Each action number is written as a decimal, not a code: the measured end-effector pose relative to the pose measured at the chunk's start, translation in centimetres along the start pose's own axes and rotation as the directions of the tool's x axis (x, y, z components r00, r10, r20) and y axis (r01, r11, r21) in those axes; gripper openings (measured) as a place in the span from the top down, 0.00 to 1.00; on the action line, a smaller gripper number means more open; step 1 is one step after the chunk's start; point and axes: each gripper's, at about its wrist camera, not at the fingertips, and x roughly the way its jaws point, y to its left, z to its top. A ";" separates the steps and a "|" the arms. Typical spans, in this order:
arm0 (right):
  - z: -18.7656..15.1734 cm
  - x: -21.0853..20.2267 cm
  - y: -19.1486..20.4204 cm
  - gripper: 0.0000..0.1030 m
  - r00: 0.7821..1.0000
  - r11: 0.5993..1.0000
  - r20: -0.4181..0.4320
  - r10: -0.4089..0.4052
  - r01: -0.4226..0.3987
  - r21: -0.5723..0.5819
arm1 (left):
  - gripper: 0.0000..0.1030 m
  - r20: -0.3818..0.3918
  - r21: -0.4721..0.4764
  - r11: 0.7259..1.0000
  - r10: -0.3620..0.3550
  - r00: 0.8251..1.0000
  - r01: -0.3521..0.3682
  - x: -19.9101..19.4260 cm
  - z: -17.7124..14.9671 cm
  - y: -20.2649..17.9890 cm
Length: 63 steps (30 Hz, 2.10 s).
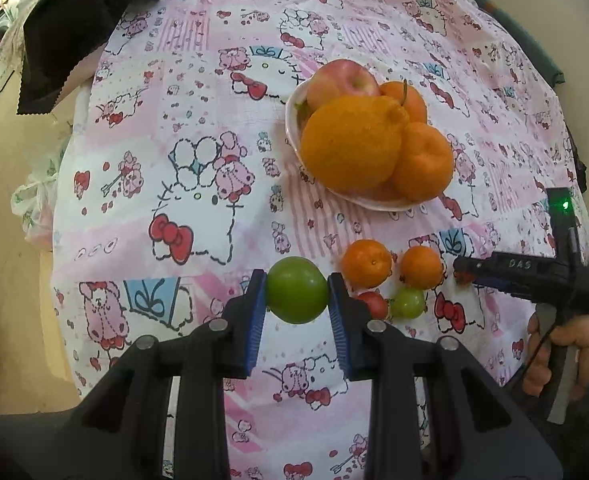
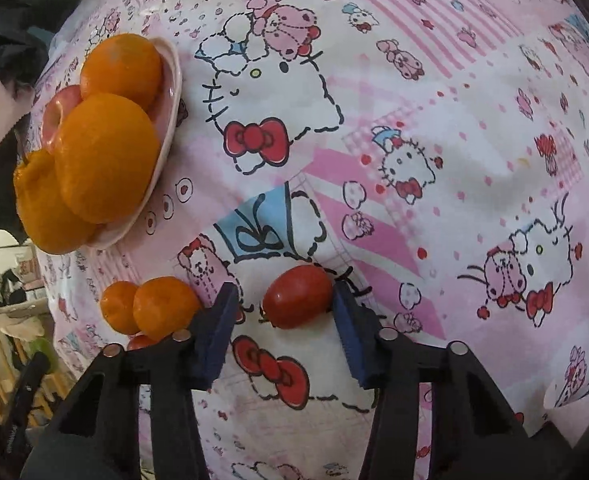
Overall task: Organize fruits
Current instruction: 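Place the green tomato on the plate with the left gripper while the right gripper places the red tomato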
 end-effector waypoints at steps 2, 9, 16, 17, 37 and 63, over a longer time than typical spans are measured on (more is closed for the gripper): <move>0.0 0.0 0.0 0.66 1.000 1.000 0.011 -0.020 0.020 -0.006 | 0.74 -0.001 -0.003 1.000 -0.009 1.000 0.009 0.0 0.0 0.0; -0.4 -0.7 0.6 0.66 0.999 0.999 0.036 0.020 -0.019 -0.035 | 0.74 -0.008 -0.025 1.000 -0.011 1.000 0.011 0.2 0.3 0.4; -0.7 -4.3 1.9 0.66 0.982 0.989 0.132 0.135 -0.125 -0.081 | 0.74 0.030 -0.041 0.999 -0.017 0.999 0.018 -0.5 0.5 0.9; -0.8 -4.8 2.2 0.66 0.977 0.985 0.144 0.160 -0.148 -0.092 | 0.74 0.042 -0.041 0.999 -0.017 0.999 0.019 -0.8 0.5 1.0; 1.9 -10.4 7.5 0.66 0.894 0.916 0.257 0.367 -0.298 -0.270 | 0.74 0.125 -0.092 0.995 -0.038 0.991 0.049 -2.4 6.7 2.8; 11.3 -2.4 13.0 0.66 0.945 0.919 0.147 0.292 -0.235 -0.316 | 0.74 0.000 -0.111 0.985 -0.132 0.991 0.132 9.4 15.1 1.8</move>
